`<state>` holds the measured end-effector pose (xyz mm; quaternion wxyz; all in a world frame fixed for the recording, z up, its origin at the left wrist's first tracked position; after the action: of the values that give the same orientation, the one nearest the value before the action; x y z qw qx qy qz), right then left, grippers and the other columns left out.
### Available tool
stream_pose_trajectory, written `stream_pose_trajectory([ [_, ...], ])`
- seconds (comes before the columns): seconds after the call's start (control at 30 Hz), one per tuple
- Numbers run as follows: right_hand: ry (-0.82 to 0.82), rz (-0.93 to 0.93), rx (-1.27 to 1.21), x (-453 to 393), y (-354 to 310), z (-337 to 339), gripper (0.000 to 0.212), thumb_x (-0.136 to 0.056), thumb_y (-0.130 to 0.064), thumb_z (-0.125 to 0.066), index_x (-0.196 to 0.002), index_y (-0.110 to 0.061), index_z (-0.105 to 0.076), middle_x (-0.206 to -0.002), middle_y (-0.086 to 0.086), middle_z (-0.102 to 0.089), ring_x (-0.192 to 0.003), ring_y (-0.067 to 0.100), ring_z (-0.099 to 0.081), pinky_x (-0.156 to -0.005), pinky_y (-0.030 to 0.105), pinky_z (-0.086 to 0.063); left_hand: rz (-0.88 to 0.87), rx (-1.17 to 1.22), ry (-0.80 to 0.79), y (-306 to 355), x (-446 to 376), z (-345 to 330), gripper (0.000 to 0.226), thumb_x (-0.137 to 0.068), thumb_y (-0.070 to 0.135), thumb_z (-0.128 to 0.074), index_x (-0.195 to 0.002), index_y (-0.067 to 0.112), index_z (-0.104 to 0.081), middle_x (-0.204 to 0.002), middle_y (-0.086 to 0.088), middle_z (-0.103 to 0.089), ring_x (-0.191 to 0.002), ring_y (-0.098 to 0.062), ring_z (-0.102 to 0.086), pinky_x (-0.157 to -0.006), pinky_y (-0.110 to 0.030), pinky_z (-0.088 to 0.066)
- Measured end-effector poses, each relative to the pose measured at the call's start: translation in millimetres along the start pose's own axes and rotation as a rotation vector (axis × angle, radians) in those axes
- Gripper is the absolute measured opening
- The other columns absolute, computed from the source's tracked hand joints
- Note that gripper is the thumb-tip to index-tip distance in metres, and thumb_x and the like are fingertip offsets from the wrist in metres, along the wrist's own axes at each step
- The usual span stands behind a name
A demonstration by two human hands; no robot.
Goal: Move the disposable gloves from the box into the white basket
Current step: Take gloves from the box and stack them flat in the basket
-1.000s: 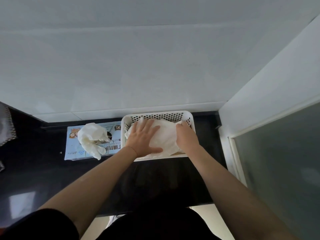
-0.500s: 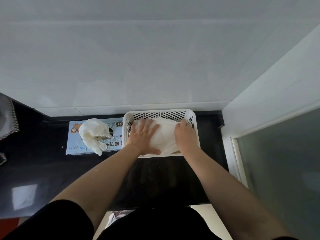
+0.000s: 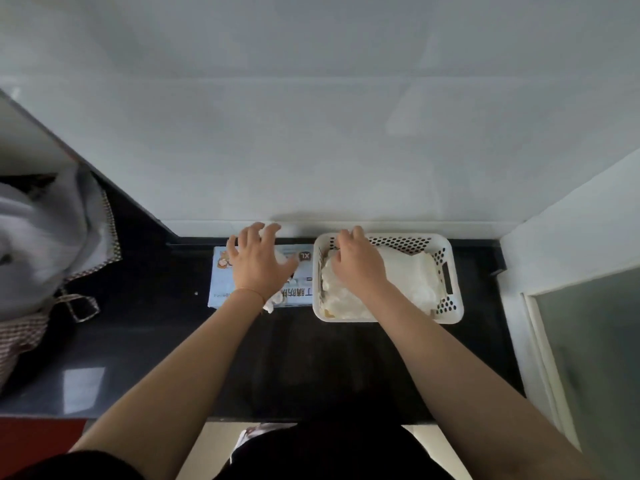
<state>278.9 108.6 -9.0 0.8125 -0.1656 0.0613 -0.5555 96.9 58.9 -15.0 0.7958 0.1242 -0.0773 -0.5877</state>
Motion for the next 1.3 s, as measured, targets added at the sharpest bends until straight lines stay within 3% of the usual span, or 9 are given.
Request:
stream_pose_trajectory([
  [0.07, -0.055, 0.015, -0.074, -1, -26, -10, 0.014, -0.095, -0.015, -0.048, -0.107, -0.009, -0.053, -0.106, 0.005, -0.046, -0.073, 0.019, -0.052, -0.058, 0.029, -0.040, 0.041, 0.020, -0.045, -23, -1, 8, 0.058, -0.076, 0.046, -0.070, -0.127, 0.022, -0.054, -0.125, -0.005, -0.051, -0.120, -0.028, -0.046, -0.106, -0.044, -0.031],
  [0.2, -0.092, -0.005, -0.149, -2, -58, -21, 0.005, -0.094, -0.014, -0.048, -0.094, -0.011, -0.052, -0.101, 0.004, -0.046, -0.072, 0.023, -0.054, -0.063, 0.037, -0.048, 0.081, 0.107, -0.074, -52, -6, 23, 0.015, -0.087, 0.030, -0.065, -0.095, 0.017, -0.066, -0.097, -0.001, -0.062, -0.096, -0.024, -0.057, -0.084, -0.036, -0.044],
  [0.33, -0.081, -0.062, -0.196, -6, -78, -23, 0.005, -0.093, -0.014, -0.049, -0.091, -0.013, -0.053, -0.100, 0.003, -0.048, -0.072, 0.023, -0.054, -0.066, 0.040, -0.051, 0.089, 0.208, -0.074, -67, -10, 37, 0.023, -0.096, 0.031, -0.057, -0.091, 0.013, -0.071, -0.088, 0.000, -0.064, -0.084, -0.019, -0.057, -0.070, -0.033, -0.045],
  [0.53, -0.006, -0.142, -0.413, -15, -93, -5, 0.011, -0.092, -0.013, -0.050, -0.097, -0.015, -0.060, -0.107, 0.001, -0.053, -0.081, 0.017, -0.059, -0.077, 0.038, -0.052, 0.256, 0.739, -0.144, -67, -22, 60, 0.025, -0.095, 0.021, -0.050, -0.086, 0.005, -0.066, -0.080, -0.010, -0.064, -0.072, -0.018, -0.052, -0.063, -0.028, -0.042],
  [0.63, 0.019, -0.148, -0.546, -18, -104, 10, 0.019, -0.089, -0.017, -0.056, -0.108, -0.019, -0.055, -0.102, 0.001, -0.050, -0.081, 0.013, -0.054, -0.074, 0.031, -0.046, 0.368, 1.008, -0.148, -70, -27, 71, 0.021, -0.090, 0.020, -0.050, -0.087, 0.008, -0.068, -0.086, -0.006, -0.067, -0.078, -0.018, -0.057, -0.077, -0.036, -0.054],
  [0.7, 0.008, -0.111, -0.598, -21, -112, 20, 0.029, -0.087, -0.021, -0.061, -0.114, -0.021, -0.053, -0.102, 0.000, -0.049, -0.081, 0.012, -0.052, -0.073, 0.028, -0.046, 0.388, 1.082, -0.099, -72, -31, 80, 0.024, -0.088, 0.021, -0.049, -0.087, 0.004, -0.065, -0.084, -0.007, -0.065, -0.079, -0.019, -0.057, -0.087, -0.045, -0.054],
  [0.87, 0.028, -0.080, -0.670, -22, -129, 34, 0.045, -0.084, -0.028, -0.068, -0.124, -0.024, -0.047, -0.112, -0.003, -0.046, -0.089, 0.010, -0.052, -0.073, 0.021, -0.041, 0.393, 1.171, -0.011, -67, -37, 106, 0.023, -0.095, 0.016, -0.045, -0.076, 0.013, -0.057, -0.071, 0.003, -0.050, -0.068, -0.012, -0.044, -0.066, -0.027, -0.039],
  [1.03, -0.028, -0.018, -0.786, -21, -139, 49, 0.070, -0.078, -0.031, -0.079, -0.138, -0.029, -0.041, -0.130, -0.007, -0.042, -0.118, 0.005, -0.044, -0.087, 0.015, -0.035, 0.284, 1.187, -0.165, -52, -38, 112, 0.026, -0.096, 0.017, -0.050, -0.071, 0.010, -0.055, -0.065, -0.002, -0.047, -0.063, -0.016, -0.043, -0.060, -0.030, -0.035],
  [1.3, -0.170, -0.112, -0.907, -17, -116, 71, 0.016, -0.084, -0.019, -0.073, -0.099, -0.023, -0.071, -0.094, 0.006, -0.064, -0.085, 0.013, -0.061, -0.082, 0.028, -0.050, 0.249, 1.143, -0.293, -34, -28, 104, 0.026, -0.099, 0.029, -0.054, -0.080, 0.011, -0.055, -0.073, -0.006, -0.043, -0.068, -0.016, -0.042, -0.058, -0.025, -0.036],
])
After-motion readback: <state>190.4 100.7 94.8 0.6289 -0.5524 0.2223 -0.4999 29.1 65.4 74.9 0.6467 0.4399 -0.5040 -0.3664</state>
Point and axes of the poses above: each hand's wrist, its own x-axis away from the middle knuckle, its own z-axis out of the back of the hand, y = z × x, the point moved 4 cm from there along -x, towards the middle knuckle
